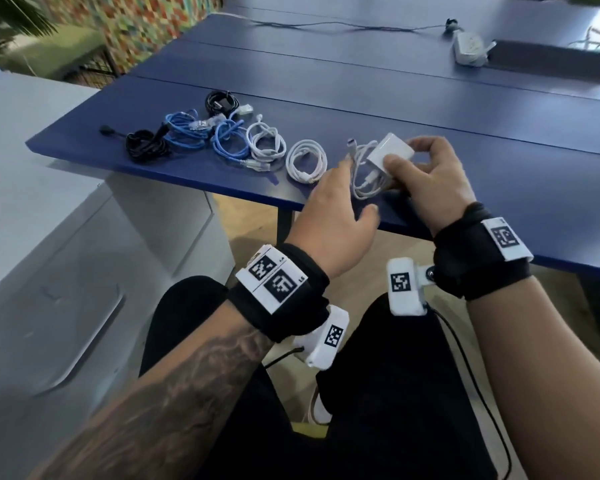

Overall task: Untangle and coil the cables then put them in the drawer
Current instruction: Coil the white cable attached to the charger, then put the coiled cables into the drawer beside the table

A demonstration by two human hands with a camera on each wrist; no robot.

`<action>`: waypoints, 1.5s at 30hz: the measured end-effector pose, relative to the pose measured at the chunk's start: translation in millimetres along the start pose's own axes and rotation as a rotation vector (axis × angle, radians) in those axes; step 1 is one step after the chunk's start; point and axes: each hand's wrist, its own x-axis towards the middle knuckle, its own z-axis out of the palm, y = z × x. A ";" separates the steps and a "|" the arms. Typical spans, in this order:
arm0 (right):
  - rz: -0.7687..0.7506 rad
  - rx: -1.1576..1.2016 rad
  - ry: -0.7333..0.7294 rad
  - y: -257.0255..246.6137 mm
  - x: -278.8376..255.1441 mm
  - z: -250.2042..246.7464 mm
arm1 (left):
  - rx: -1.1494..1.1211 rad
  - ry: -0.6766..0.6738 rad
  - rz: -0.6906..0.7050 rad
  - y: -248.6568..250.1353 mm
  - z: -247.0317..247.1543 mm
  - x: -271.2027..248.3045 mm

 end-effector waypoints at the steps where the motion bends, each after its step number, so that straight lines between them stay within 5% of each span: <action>1: -0.008 -0.071 0.005 2.1 2.2 0.1 | 0.115 -0.017 0.020 -1.3 1.6 2.9; 6: -0.065 -0.352 0.119 12.3 9.6 0.8 | 0.373 -0.025 0.050 0.3 3.2 17.1; 12: -0.083 -0.273 0.168 20.2 8.9 -0.6 | 0.259 -0.102 0.137 -7.5 6.1 25.6; 18: -0.120 -0.445 0.153 23.5 8.8 3.3 | 0.250 -0.118 0.121 -13.8 11.0 27.7; 25: -0.147 -0.483 0.181 23.0 6.7 1.6 | 0.163 -0.024 0.155 -21.2 4.3 10.1; 31: -0.254 -0.376 0.238 20.0 -0.6 3.2 | 0.170 0.048 0.224 -54.5 -49.8 -31.2; 36: -0.614 -0.292 0.145 -4.1 -34.7 50.3 | 0.316 0.029 -0.057 -122.0 -111.4 -63.8; 42: -0.766 -0.326 -0.467 -25.9 -67.9 151.8 | 0.500 -0.054 -0.658 -226.1 -162.3 -103.8; 45: -0.744 -0.413 -0.690 -17.9 -69.6 200.3 | 0.571 -0.170 -0.818 -254.4 -165.3 -118.4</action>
